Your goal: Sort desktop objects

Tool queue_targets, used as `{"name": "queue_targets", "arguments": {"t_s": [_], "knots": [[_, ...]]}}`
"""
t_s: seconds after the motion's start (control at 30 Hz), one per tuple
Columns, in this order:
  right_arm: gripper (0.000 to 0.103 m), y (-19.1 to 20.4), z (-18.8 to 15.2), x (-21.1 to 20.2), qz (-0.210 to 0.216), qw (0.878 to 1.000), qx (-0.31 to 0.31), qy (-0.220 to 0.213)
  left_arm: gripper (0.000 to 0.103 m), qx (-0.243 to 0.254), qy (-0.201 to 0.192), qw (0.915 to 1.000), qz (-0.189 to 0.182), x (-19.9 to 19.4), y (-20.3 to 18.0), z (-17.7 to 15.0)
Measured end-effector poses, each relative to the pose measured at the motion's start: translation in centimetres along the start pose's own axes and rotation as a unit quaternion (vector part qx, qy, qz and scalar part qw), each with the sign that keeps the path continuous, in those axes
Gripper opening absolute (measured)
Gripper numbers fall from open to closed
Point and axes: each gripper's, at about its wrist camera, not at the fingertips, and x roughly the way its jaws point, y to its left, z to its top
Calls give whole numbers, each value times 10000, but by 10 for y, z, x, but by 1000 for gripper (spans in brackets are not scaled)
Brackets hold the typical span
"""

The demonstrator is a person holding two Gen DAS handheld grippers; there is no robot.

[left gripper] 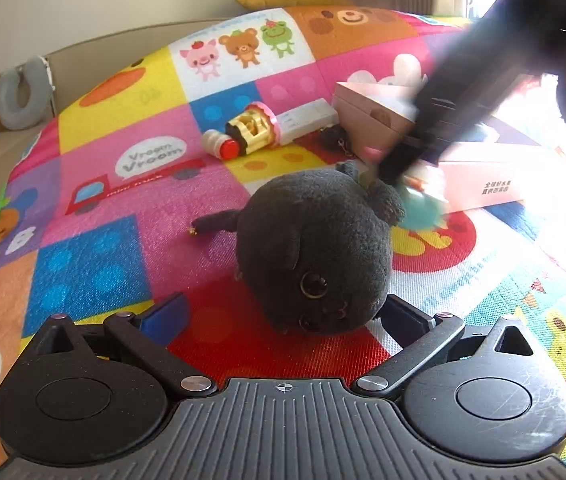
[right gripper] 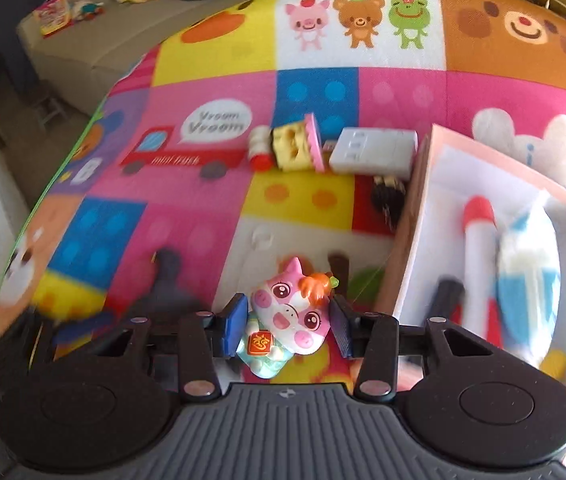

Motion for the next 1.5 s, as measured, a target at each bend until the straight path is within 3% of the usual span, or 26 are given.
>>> {"name": "queue_targets", "arguments": {"t_s": [0.13, 0.27, 0.3, 0.37, 0.4, 0.6, 0.77, 0.83, 0.97, 1.03, 1.33, 1.5], "knots": [[45, -5, -38, -14, -117, 9994, -147, 274, 103, 30, 21, 10000, 29, 0, -1, 0], [46, -13, -74, -14, -594, 9975, -283, 261, 103, 31, 53, 10000, 45, 1, -1, 1], [49, -14, -80, -15, -653, 9973, -280, 171, 103, 30, 61, 10000, 54, 1, -2, 0], [73, -17, -93, -17, -721, 9970, -263, -91, 103, 26, 77, 9999, 73, 1, -2, 0], [77, -18, -100, -19, -703, 9970, -252, -183, 103, 20, 89, 9999, 75, 0, -2, 1], [80, -24, -129, -20, -443, 9989, -10, -133, 103, -8, 297, 9996, 9, 0, -1, 6], [90, -30, -154, -23, -557, 9982, -74, -206, 103, -795, 417, 9931, -759, -3, 6, 20], [96, -37, -160, -23, -504, 9984, 120, -245, 103, -878, 517, 9911, -860, 3, 2, 27], [103, -52, -170, -21, -238, 9975, 610, -275, 103, -252, 678, 9954, -632, 21, -25, 37], [103, -49, -176, -22, -254, 9975, 512, -409, 103, -25, 736, 9953, -631, 27, -36, 40], [103, -43, -197, -25, -303, 9924, 535, -1067, 103, 536, 818, 9915, -854, 54, -81, 61], [103, -33, -206, -23, -334, 9874, 492, -1466, 103, 775, 811, 9920, -579, 75, -99, 73]]}}
